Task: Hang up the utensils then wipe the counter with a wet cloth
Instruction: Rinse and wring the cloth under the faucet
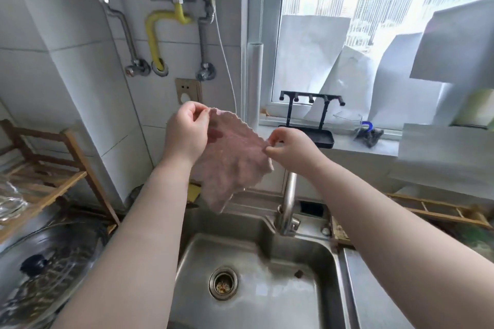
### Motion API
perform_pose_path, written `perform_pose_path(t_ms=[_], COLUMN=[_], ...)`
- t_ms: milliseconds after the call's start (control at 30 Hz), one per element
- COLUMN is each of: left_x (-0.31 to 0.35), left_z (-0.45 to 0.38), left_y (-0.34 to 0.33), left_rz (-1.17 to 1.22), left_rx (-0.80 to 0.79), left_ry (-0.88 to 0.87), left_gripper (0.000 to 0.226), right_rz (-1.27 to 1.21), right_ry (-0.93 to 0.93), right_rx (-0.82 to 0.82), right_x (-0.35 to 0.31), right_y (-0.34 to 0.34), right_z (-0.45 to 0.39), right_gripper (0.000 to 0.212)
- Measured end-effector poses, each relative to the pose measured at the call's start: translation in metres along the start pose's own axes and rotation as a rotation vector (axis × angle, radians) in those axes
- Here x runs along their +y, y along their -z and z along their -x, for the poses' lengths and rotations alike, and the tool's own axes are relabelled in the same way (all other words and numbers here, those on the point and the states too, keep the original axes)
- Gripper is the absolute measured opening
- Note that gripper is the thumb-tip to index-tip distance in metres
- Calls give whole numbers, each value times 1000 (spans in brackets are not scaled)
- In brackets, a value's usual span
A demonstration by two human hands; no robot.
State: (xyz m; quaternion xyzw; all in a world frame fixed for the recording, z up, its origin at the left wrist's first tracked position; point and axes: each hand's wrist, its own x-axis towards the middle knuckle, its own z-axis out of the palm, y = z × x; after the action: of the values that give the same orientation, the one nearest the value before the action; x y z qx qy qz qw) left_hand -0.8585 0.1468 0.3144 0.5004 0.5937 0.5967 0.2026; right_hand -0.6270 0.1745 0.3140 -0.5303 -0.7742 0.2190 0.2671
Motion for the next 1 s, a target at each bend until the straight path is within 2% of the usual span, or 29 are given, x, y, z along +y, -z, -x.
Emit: perform_pose_path(t_ms=[67,133,200,267,333,367,433,567,633,733,833,900,1000], left_x=[12,20,26,29,32,36,46,72,66,29,-34,-78,-117], left_z=[-6,-11,-16,-25,-37,-43,-53,-63,-55,-27,16,47,83], left_y=[-3,-11,-23,-37,-55,-63,-77,-91,-95,-103,-107,-106,-107], left_rz=[-11,-12,-59,-54,13,50,125,250,274,293,275,184,183], left_rx=[49,81,83,47,-54,-105,-151,-193,-228,-271,-346,-407,-499], left_ry=[-27,-32,-27,35,168,218,207,20,-24,30,198,296,418], left_gripper=[16,17,17,18,18,17,16,21,21,23,28,27,19], right_rz=[-194,-406,-484,-294,67,170,198,236,247,291,345,340,263], right_ry=[-9,-117,-218,-184,-78,-39,27,215,262,174,7,-85,-158], right_rx=[9,-3,-69,-47,64,115,209,487,521,386,187,76,36], right_x=[-1,-2,0,7,18,20,25,33,43,68,92,104,116], right_y=[8,16,25,33,49,58,78,110,110,80,31,-2,-38], right_z=[-8,-14,-22,-33,-45,-49,-54,-44,-28,1,37,62,88], right_gripper=[10,13,13,13,17,18,18,13,9,9,17,12,9])
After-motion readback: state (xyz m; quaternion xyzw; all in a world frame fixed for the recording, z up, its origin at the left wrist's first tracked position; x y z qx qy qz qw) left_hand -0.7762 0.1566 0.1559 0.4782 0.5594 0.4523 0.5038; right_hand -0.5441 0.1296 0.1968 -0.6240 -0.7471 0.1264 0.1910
